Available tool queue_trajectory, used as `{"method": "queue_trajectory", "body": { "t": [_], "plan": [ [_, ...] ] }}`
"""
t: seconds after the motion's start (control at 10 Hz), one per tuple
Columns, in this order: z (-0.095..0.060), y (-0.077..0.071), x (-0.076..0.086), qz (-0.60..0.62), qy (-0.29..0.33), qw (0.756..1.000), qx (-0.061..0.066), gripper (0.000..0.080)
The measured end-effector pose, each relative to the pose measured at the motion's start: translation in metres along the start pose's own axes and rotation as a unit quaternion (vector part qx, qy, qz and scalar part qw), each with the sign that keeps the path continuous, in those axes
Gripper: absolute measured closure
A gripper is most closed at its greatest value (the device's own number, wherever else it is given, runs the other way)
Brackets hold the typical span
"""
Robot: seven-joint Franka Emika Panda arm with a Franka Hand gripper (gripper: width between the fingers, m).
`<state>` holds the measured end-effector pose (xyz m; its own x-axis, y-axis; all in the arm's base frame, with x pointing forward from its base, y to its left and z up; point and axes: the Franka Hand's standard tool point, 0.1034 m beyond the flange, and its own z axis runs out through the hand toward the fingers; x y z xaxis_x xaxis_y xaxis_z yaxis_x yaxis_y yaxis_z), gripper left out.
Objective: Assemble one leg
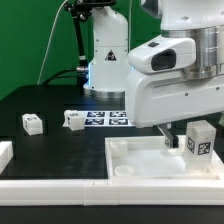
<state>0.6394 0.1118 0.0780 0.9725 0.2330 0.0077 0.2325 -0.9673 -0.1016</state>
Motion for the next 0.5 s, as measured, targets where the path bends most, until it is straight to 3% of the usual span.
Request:
{"method": "queue_trajectory", "body": {
  "t": [0.1, 0.2, 0.3, 0.4, 0.5],
  "plan": [
    [0.0005, 0.0025, -0.0010, 0.000, -0.001, 1.000, 0.000, 0.0281],
    [0.0006, 0.0027, -0.0011, 0.000, -0.001, 1.000, 0.000, 0.0281],
    [0.0006, 0.0027, -0.0011, 0.000, -0.001, 1.000, 0.000, 0.0420],
    [0.0006, 0.0022, -0.0010, 0.003, -0.001, 1.000, 0.001, 0.0507],
    [0.0007, 0.0019, -0.0010, 0.020, -0.001, 1.000, 0.001, 0.0506]
  ]
}}
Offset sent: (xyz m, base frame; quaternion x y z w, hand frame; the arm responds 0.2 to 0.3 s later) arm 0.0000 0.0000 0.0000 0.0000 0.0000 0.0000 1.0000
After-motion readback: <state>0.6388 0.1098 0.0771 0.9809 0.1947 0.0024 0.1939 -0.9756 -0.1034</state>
